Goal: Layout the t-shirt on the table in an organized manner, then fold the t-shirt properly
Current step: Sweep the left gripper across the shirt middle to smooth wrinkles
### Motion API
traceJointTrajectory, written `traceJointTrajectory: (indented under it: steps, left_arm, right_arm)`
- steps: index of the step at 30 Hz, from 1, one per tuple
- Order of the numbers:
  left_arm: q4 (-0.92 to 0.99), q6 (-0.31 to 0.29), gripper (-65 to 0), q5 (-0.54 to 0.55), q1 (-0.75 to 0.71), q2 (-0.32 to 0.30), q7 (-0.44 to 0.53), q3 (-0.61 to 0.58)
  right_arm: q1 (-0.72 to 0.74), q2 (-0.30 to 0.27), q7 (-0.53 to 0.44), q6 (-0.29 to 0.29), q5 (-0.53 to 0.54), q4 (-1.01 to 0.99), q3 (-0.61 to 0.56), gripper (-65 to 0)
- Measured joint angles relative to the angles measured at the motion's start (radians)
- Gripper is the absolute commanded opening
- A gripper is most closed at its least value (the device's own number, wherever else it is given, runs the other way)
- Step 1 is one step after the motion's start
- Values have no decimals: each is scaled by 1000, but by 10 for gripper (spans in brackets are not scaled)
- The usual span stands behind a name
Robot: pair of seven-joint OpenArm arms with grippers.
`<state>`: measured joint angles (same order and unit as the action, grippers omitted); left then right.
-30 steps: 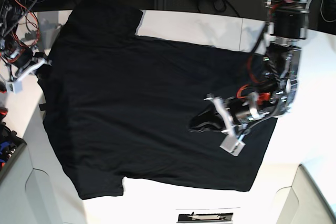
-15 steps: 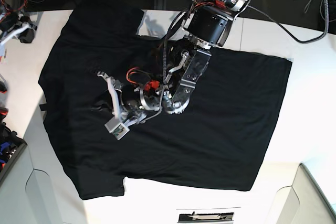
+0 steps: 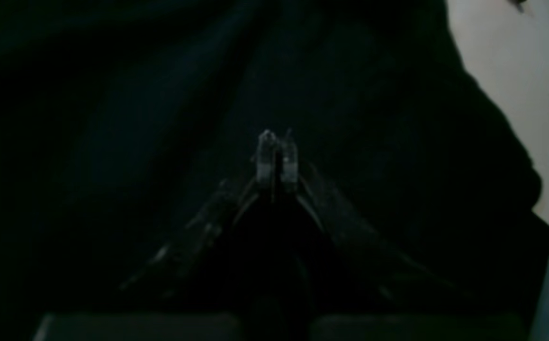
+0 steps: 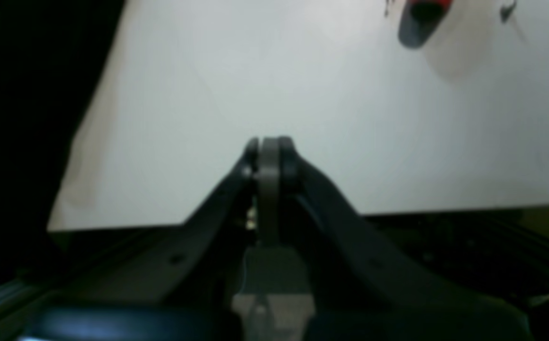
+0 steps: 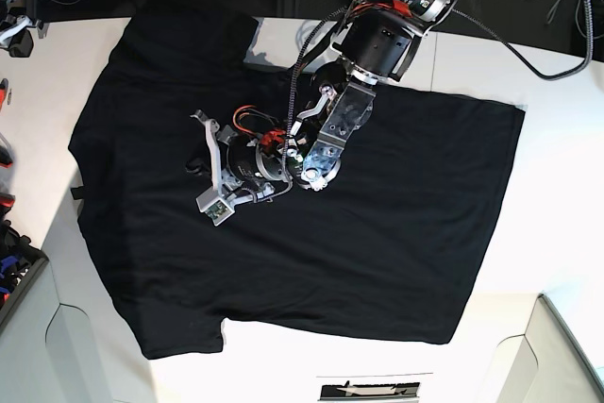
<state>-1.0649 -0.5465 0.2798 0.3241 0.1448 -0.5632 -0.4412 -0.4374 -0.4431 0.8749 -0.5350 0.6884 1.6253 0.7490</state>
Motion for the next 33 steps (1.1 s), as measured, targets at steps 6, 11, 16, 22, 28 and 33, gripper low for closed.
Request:
traceJointTrajectory:
  steps: [6, 11, 16, 22, 28, 33]
  left_arm:
    - [6, 12, -644, 16, -2, -18, -5, 74]
    - [-72, -131, -644, 187, -8, -81, -120, 154]
    - [-167, -139, -644, 240, -26, -176, -151, 161]
    - [-220, -141, -644, 242, -85, -328, -158, 167]
    - [-225, -145, -644, 328, -127, -426, -150, 291]
    - [-223, -143, -643, 351, -169, -497, -162, 468]
  right_arm:
    - [52, 2, -51, 0, -3, -2, 1, -650]
    - [217, 0, -84, 0, 8, -54, -57, -650]
    - [385, 2, -87, 0, -19, -190, -200, -650]
    - [554, 3, -143, -5, -70, -415, -369, -650]
    - [695, -3, -310, -12, -144, -652, -467, -650]
    - [795, -2, -326, -21, -155, -783, -475, -650]
